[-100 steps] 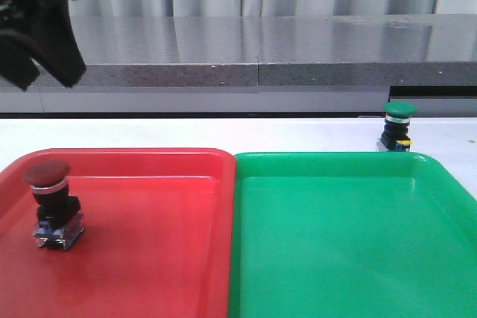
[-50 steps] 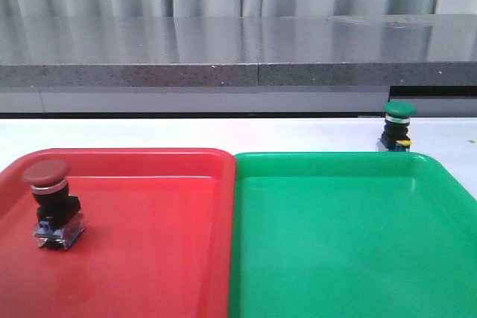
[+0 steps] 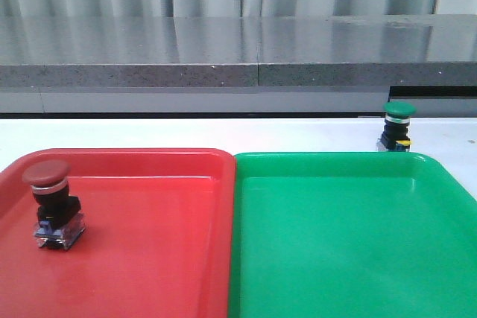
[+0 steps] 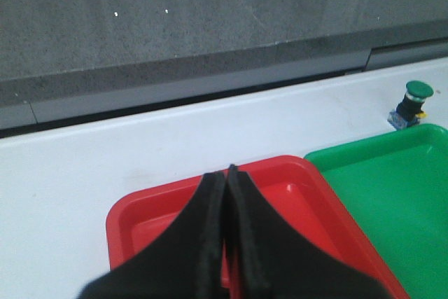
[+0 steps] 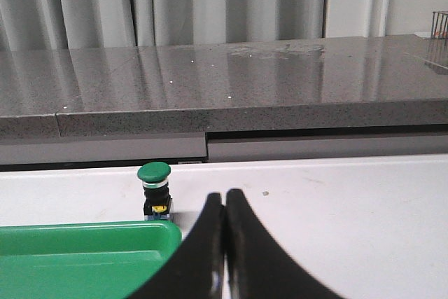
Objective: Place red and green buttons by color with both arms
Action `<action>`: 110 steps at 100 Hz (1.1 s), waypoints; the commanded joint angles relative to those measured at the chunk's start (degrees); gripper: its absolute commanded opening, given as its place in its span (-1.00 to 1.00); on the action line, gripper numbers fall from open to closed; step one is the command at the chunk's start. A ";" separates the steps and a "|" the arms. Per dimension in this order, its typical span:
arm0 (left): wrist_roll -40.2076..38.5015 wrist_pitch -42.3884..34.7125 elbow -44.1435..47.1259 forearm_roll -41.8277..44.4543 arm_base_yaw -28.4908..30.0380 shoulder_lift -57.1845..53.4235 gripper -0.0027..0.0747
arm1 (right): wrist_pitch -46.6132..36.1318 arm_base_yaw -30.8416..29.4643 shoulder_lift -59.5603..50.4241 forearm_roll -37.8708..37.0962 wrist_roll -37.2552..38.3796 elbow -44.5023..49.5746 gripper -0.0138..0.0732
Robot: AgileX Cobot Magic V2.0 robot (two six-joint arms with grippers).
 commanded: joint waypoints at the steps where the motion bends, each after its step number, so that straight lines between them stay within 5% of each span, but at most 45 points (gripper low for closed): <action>1: -0.43 -7.05 0.52 0.00 -0.59 -2.55 -0.98 | -4.01 0.05 -1.15 -0.50 -0.43 -1.08 -0.83; 23: -0.43 -8.73 6.00 0.00 -0.59 -8.43 -0.98 | -4.01 0.05 -1.15 -0.50 -0.43 -1.08 -0.83; 62: -0.43 -22.45 20.01 0.00 -0.48 -14.27 -0.98 | -4.01 0.05 -1.15 -0.50 -0.43 -1.08 -0.83; 110: 4.50 -22.57 28.87 -4.15 14.92 -24.45 -0.98 | -4.01 0.05 -1.15 -0.50 -0.43 -1.08 -0.83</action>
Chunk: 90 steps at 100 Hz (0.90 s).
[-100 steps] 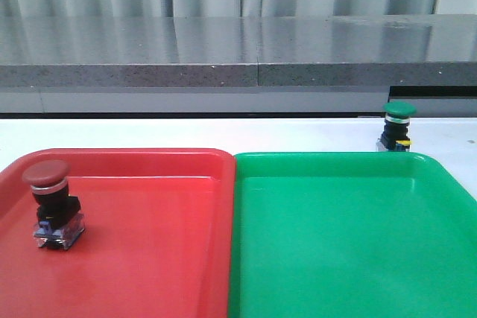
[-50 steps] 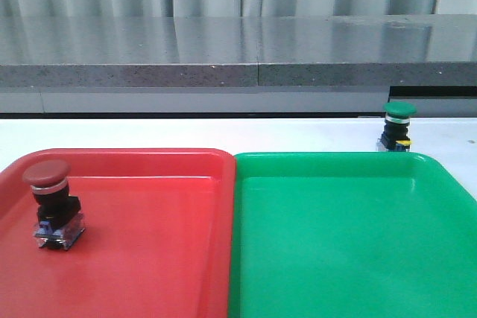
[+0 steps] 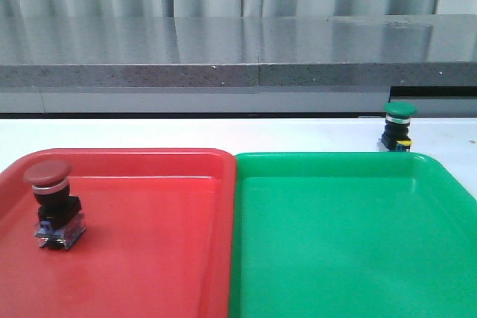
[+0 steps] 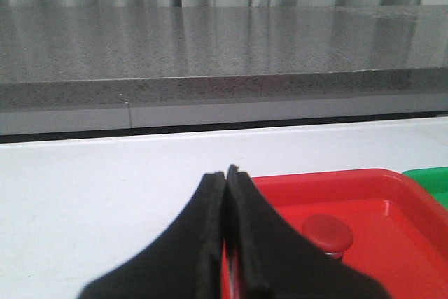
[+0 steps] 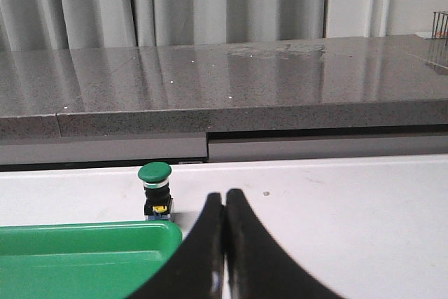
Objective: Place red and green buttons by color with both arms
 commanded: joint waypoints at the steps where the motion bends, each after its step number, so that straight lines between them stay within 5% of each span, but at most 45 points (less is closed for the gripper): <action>1: 0.18 -4.66 0.86 -1.15 2.66 -2.13 -0.98 | -4.01 0.05 -1.15 -0.50 -0.43 -1.08 -0.83; 35: 0.18 3.70 3.86 -1.28 7.78 -11.73 -0.98 | -4.01 0.05 -1.03 -0.50 -0.43 -1.08 -0.83; 90: 0.18 3.71 3.86 -1.28 7.78 -11.73 -0.98 | -4.01 0.05 -1.03 -0.50 -0.43 -1.08 -0.83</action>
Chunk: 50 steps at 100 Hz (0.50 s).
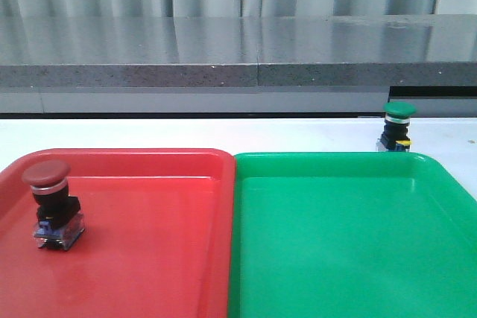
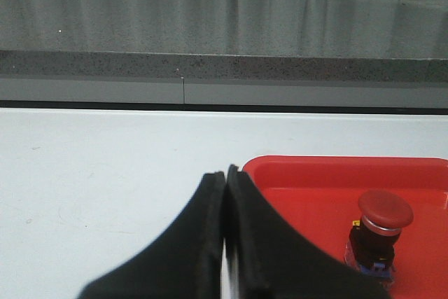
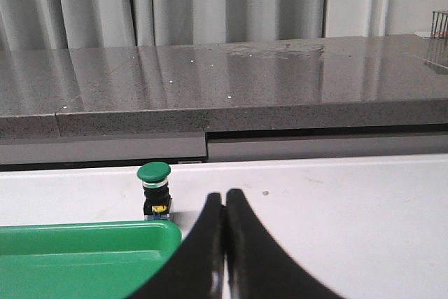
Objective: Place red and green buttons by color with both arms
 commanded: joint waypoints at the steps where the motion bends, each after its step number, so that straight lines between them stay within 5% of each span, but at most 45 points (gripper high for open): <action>1: -0.01 -4.09 0.77 -0.55 0.11 -1.90 -0.98 | -4.11 0.05 -1.03 -0.50 -0.43 -1.08 -0.83; 30: -0.01 -4.09 0.77 -0.55 0.11 -1.90 -0.98 | -6.08 0.00 -0.90 -0.50 -0.43 -1.61 -0.83; 50: -0.01 -4.09 0.77 -0.55 0.11 -1.90 -0.98 | 5.09 0.07 3.60 -0.50 -0.43 -8.35 -0.83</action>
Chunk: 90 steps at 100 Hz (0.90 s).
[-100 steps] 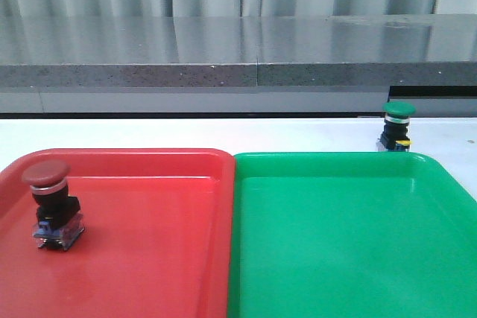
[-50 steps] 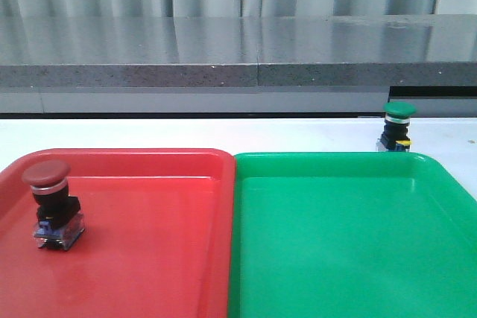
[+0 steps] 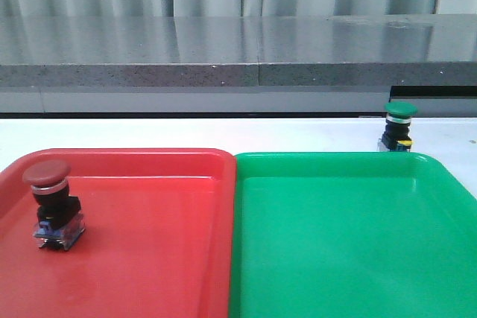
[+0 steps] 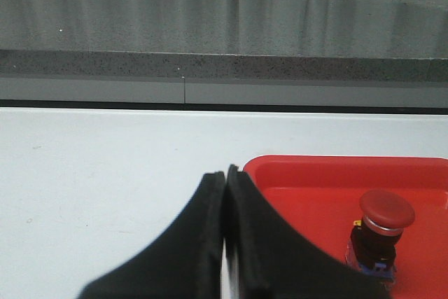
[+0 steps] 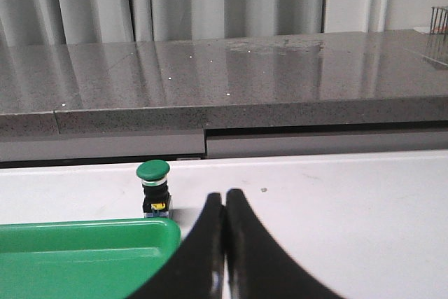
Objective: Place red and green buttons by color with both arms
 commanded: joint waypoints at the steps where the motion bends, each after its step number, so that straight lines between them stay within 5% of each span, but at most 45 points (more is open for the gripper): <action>1: -0.01 -4.11 0.77 -0.55 0.11 -1.90 -0.98 | 0.55 0.07 3.61 -0.50 -0.43 -5.58 -0.83; 42: -0.01 -4.11 0.77 -0.55 0.11 -1.90 -0.98 | 10.74 0.07 28.60 -0.45 -0.43 -22.13 -0.76; 53: -0.01 -4.11 0.77 -0.55 0.11 -1.90 -0.98 | 10.85 0.07 34.73 -0.45 -0.48 -26.14 -0.44; 77: -0.01 -4.11 0.77 -0.55 0.11 -1.90 -0.98 | 13.41 0.25 47.98 -0.39 -0.48 -34.24 0.82; 90: -0.01 -4.11 0.77 -0.55 0.11 -1.90 -0.98 | 20.70 2.90 55.29 -0.20 -0.48 -41.21 0.78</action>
